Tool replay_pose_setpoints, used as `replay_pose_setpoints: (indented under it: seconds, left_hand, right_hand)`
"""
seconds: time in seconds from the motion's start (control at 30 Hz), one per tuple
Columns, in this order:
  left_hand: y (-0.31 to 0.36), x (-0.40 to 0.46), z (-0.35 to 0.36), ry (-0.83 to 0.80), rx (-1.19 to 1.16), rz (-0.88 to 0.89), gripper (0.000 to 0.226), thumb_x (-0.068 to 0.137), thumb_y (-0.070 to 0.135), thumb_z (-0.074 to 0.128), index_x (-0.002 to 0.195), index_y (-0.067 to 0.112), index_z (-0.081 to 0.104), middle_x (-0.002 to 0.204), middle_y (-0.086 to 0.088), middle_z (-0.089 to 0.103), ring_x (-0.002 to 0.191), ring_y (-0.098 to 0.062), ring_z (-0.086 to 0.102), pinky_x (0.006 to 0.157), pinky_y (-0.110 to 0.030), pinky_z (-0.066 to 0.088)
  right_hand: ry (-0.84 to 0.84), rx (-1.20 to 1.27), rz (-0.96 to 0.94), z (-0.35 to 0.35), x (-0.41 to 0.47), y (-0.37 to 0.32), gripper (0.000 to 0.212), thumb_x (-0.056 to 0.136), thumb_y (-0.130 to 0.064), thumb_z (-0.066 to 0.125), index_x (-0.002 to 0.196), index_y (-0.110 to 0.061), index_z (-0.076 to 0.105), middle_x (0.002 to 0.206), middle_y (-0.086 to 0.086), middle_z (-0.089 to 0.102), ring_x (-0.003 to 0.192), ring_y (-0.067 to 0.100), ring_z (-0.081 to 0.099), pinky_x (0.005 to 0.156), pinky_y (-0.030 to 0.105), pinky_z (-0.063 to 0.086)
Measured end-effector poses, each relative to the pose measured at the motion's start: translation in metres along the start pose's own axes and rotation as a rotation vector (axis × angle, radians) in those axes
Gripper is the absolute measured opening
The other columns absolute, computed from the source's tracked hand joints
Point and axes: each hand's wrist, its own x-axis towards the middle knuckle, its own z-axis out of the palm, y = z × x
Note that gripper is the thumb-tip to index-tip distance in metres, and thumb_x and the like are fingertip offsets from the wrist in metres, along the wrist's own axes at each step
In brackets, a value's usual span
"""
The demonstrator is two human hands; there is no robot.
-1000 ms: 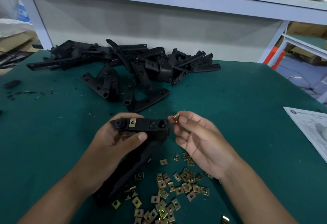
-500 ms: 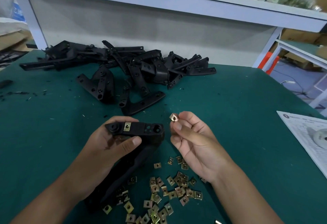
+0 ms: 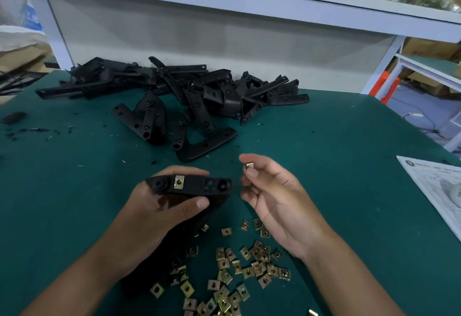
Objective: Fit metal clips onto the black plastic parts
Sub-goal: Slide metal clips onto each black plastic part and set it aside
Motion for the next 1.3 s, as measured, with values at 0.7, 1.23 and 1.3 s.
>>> replay_pose_setpoints:
  seconds: [0.7, 1.23, 1.3]
  left_hand:
    - [-0.007, -0.005, 0.002, -0.028, 0.409, 0.118, 0.029, 0.068, 0.067, 0.078, 0.094, 0.054, 0.075, 0.091, 0.025, 0.075, 0.086, 0.003, 0.071, 0.073, -0.021, 0.056]
    - [-0.006, -0.005, 0.006, 0.004, 0.51, 0.137, 0.017, 0.066, 0.06, 0.075, 0.08, 0.051, 0.073, 0.068, 0.033, 0.067, 0.059, 0.014, 0.06, 0.052, -0.007, 0.046]
    - [-0.004, -0.006, 0.007, 0.016, 0.52, 0.136, 0.011, 0.066, 0.056, 0.076, 0.075, 0.051, 0.072, 0.06, 0.034, 0.064, 0.049, 0.016, 0.053, 0.046, 0.0, 0.034]
  right_hand:
    - [0.022, -0.338, -0.097, 0.02, -0.013, -0.002, 0.007, 0.073, -0.028, 0.079, 0.078, -0.025, 0.078, 0.087, 0.008, 0.079, 0.082, 0.015, 0.076, 0.075, 0.019, 0.056]
    - [0.078, -0.695, -0.229, 0.014, -0.014, 0.002, 0.026, 0.075, -0.051, 0.077, 0.089, -0.029, 0.076, 0.087, -0.007, 0.079, 0.083, 0.015, 0.074, 0.079, 0.035, 0.06]
    - [0.087, -0.727, -0.225, 0.014, -0.014, 0.003, 0.025, 0.075, -0.051, 0.076, 0.088, -0.03, 0.075, 0.086, -0.011, 0.078, 0.083, 0.011, 0.074, 0.078, 0.029, 0.058]
